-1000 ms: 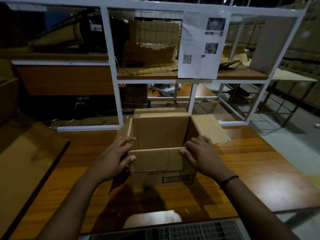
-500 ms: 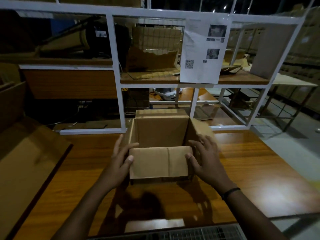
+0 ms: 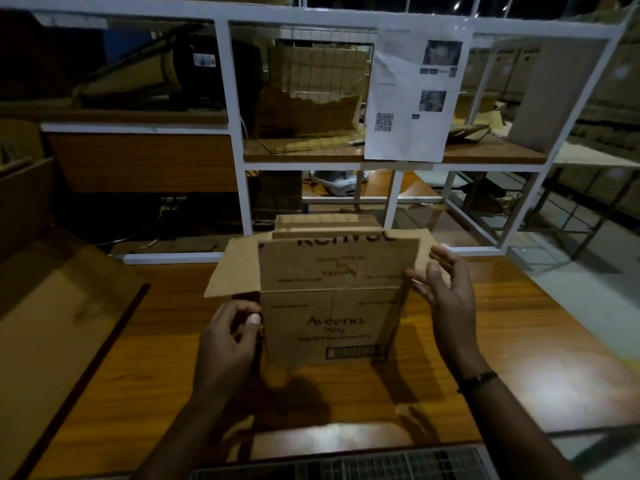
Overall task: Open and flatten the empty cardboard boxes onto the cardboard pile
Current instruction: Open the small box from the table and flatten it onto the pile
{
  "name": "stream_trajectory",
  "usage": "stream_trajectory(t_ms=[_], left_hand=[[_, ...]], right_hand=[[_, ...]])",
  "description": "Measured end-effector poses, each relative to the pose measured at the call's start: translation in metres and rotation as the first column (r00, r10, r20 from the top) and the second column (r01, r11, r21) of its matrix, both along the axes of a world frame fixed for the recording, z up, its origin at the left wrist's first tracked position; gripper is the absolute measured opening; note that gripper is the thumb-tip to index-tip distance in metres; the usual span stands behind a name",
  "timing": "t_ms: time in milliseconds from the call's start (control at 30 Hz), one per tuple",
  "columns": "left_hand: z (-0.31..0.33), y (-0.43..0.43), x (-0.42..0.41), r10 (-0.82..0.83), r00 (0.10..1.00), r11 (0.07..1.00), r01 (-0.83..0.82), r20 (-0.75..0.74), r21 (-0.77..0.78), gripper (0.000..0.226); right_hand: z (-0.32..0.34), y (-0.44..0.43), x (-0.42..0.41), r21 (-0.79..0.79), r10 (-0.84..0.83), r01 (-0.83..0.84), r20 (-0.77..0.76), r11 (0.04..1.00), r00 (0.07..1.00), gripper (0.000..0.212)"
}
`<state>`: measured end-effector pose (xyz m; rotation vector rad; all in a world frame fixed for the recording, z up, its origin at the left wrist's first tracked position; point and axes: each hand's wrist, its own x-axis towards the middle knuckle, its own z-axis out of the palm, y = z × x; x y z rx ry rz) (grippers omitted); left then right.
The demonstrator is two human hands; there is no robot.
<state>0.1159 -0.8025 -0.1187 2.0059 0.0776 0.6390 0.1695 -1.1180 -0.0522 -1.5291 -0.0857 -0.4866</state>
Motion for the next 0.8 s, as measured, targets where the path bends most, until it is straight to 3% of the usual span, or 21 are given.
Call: stream_trajectory(t_ms=[167, 300, 367, 467, 567, 667, 800], left_hand=[[-0.003, -0.017, 0.001, -0.052, 0.999, 0.999, 0.052, 0.001, 0.006, 0.039], [-0.016, -0.021, 0.001, -0.043, 0.998, 0.993, 0.047, -0.038, 0.108, 0.06], [-0.024, -0.024, -0.001, -0.044, 0.998, 0.985, 0.051, -0.05, 0.165, 0.065], [-0.033, -0.029, -0.003, -0.06, 0.994, 0.975, 0.078, -0.09, 0.207, 0.071], [-0.036, -0.031, -0.003, -0.064, 0.988, 0.965, 0.097, -0.14, 0.244, 0.073], [-0.035, -0.031, 0.003, -0.086, 0.984, 0.966, 0.121, -0.157, 0.229, 0.08], [-0.027, -0.023, 0.01, -0.114, 0.985, 0.964, 0.142, -0.13, 0.226, 0.103]], right_hand=[[-0.02, 0.004, 0.018, -0.312, -0.028, 0.03, 0.009, 0.949, 1.0, 0.033], [-0.045, 0.011, 0.007, -0.486, -0.178, 0.287, 0.259, 0.825, 0.949, 0.028], [-0.073, 0.014, -0.004, -0.534, -0.236, 0.372, 0.307, 0.759, 0.922, 0.031], [-0.113, 0.013, -0.013, -0.602, -0.206, 0.316, 0.247, 0.733, 0.947, 0.057], [-0.124, 0.011, -0.009, -0.654, -0.069, 0.166, 0.171, 0.738, 0.983, 0.085], [-0.123, 0.015, -0.002, -0.681, 0.006, 0.088, 0.135, 0.727, 0.991, 0.093], [-0.114, 0.021, 0.005, -0.794, 0.085, 0.085, 0.169, 0.602, 0.982, 0.086]])
